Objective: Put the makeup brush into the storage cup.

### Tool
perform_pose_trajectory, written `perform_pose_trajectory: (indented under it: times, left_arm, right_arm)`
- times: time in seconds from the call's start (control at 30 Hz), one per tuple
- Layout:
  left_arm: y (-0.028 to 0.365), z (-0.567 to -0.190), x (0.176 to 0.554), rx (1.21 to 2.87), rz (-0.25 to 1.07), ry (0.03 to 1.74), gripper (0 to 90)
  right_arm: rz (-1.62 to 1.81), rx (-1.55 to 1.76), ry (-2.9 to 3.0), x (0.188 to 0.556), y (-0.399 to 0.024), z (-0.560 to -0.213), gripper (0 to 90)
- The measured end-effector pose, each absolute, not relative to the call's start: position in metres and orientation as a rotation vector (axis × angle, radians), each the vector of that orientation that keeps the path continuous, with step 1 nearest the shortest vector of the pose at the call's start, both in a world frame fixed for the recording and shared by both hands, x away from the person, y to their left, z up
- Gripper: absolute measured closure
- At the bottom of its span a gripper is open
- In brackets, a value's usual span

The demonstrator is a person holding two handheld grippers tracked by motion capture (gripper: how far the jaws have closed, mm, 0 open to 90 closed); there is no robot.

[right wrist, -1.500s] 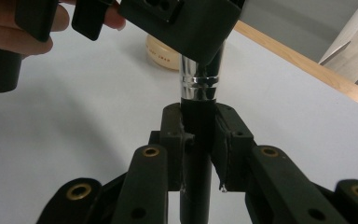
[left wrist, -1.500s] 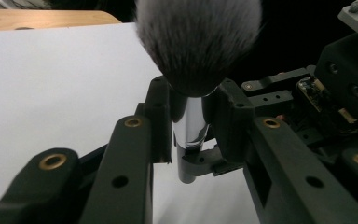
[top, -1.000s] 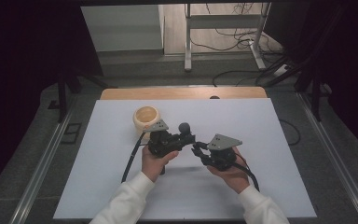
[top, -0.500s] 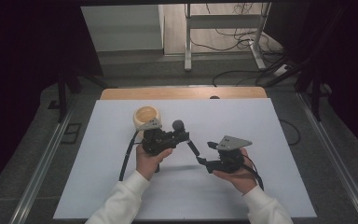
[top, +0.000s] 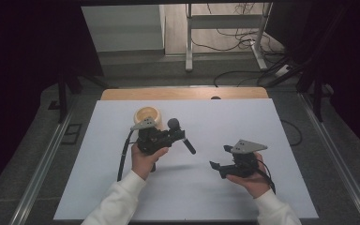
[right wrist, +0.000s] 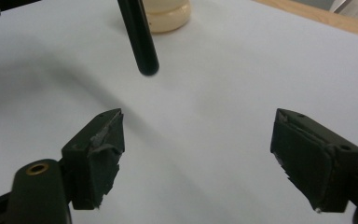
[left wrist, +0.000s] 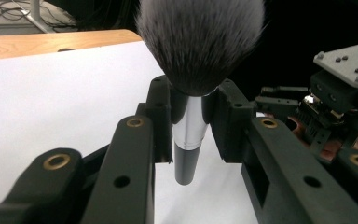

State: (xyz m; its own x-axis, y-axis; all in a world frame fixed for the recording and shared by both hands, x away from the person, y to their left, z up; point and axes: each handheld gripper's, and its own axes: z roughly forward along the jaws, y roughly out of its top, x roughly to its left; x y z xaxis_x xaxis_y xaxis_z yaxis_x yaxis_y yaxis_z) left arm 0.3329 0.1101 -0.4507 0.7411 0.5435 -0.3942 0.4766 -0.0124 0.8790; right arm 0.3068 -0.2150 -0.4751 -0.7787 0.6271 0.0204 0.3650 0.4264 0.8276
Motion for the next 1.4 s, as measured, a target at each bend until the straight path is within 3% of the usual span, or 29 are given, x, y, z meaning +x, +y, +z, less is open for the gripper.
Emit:
perform_pose_trajectory:
  times: [0.73, 1.4]
  left_arm:
    - [0.139, -0.429, 0.336, 1.608, 0.141, 0.844, 71.2]
    - [0.163, -0.416, 0.34, 1.584, 0.192, 0.873, 71.2]
  right_arm:
    - [1.204, 0.968, 2.333, 0.303, -0.247, -0.482, 10.3]
    - [1.186, 1.003, 2.335, 0.309, -0.262, -0.488, 11.0]
